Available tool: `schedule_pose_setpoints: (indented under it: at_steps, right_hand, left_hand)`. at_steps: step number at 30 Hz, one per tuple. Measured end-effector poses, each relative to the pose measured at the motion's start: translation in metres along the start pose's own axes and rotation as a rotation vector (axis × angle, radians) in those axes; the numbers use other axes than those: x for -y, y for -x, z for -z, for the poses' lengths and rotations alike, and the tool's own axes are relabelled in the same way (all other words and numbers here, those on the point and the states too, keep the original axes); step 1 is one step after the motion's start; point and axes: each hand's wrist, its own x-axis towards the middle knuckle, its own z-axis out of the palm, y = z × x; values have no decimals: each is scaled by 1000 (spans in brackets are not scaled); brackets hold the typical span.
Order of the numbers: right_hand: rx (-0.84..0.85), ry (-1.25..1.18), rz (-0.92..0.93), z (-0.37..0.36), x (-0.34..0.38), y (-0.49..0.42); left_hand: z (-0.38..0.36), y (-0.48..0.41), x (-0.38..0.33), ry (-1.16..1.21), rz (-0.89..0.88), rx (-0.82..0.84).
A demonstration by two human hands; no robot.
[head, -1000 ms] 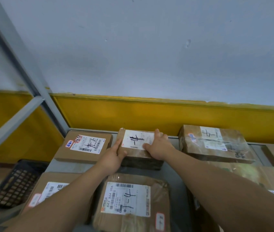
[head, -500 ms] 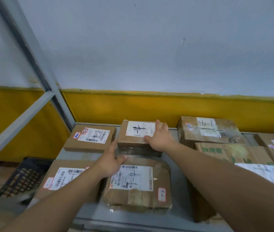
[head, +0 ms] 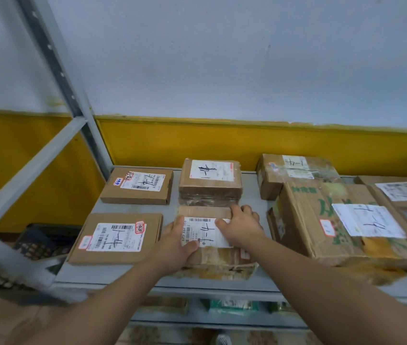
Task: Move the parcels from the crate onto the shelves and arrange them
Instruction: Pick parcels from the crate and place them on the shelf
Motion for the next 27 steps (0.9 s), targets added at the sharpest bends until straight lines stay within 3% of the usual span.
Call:
schedule_pose_setpoints:
  at_steps: [7, 14, 19, 27]
  right_hand:
    - [8, 33, 51, 19, 3, 8]
    - [-173, 137, 148, 87, -6, 13]
    - [-221, 189, 75, 131, -50, 17]
    - [-149, 255, -41, 167, -165, 1]
  left_hand:
    - [7, -2, -2, -96, -25, 4]
    - [28, -12, -43, -189, -116, -37]
    - [10, -10, -88, -193, -174, -29]
    - [-78, -2, -177, -87, -263, 36]
